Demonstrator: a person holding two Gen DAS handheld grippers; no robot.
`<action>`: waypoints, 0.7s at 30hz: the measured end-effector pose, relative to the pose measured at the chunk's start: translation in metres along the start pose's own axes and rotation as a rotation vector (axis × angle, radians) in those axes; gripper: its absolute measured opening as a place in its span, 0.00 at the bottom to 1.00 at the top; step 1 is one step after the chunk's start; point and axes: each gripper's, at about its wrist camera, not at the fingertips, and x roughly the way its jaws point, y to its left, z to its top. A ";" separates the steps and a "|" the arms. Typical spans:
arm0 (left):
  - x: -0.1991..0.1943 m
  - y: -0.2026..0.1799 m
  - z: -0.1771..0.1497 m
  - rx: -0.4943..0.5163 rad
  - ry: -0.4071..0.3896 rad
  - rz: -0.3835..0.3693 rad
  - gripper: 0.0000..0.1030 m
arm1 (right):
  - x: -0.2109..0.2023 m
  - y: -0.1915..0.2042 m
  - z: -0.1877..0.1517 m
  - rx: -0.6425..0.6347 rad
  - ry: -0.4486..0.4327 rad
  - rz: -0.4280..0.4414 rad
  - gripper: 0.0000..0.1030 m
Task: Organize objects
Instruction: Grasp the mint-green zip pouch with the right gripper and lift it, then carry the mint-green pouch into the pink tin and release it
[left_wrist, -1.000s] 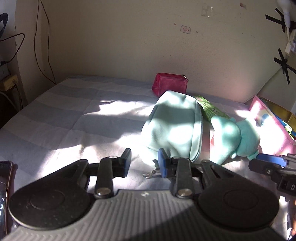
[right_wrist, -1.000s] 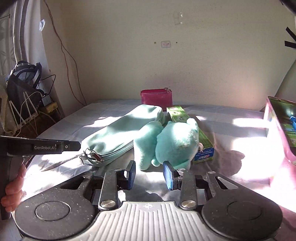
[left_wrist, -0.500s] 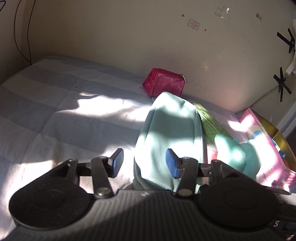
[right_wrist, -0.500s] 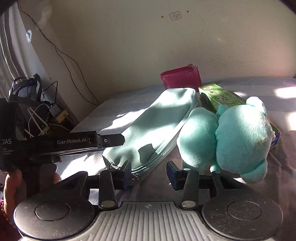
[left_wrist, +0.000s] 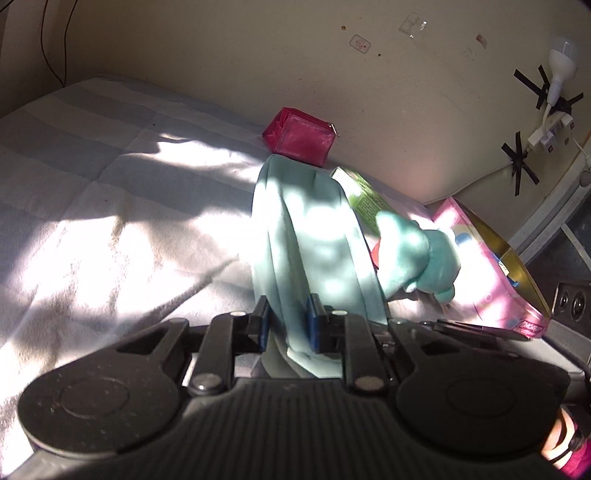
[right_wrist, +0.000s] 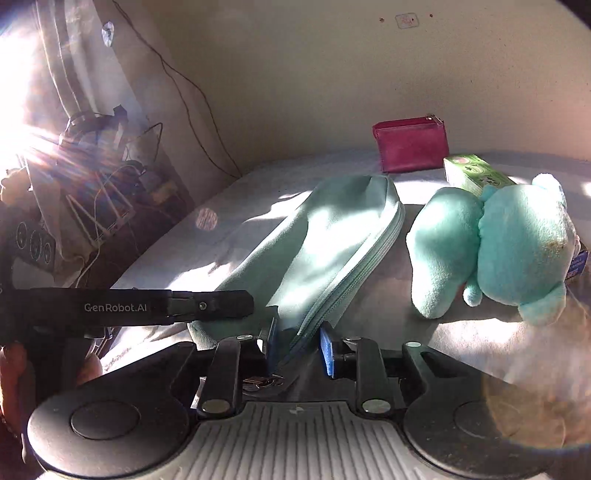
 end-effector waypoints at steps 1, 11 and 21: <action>-0.005 -0.002 -0.005 -0.005 -0.005 -0.010 0.21 | -0.009 0.003 -0.004 -0.013 -0.004 0.008 0.16; -0.031 -0.103 0.006 0.187 -0.145 -0.055 0.21 | -0.093 0.005 -0.001 -0.138 -0.234 -0.101 0.15; 0.054 -0.241 0.014 0.360 -0.088 -0.177 0.21 | -0.187 -0.098 -0.004 -0.018 -0.372 -0.303 0.15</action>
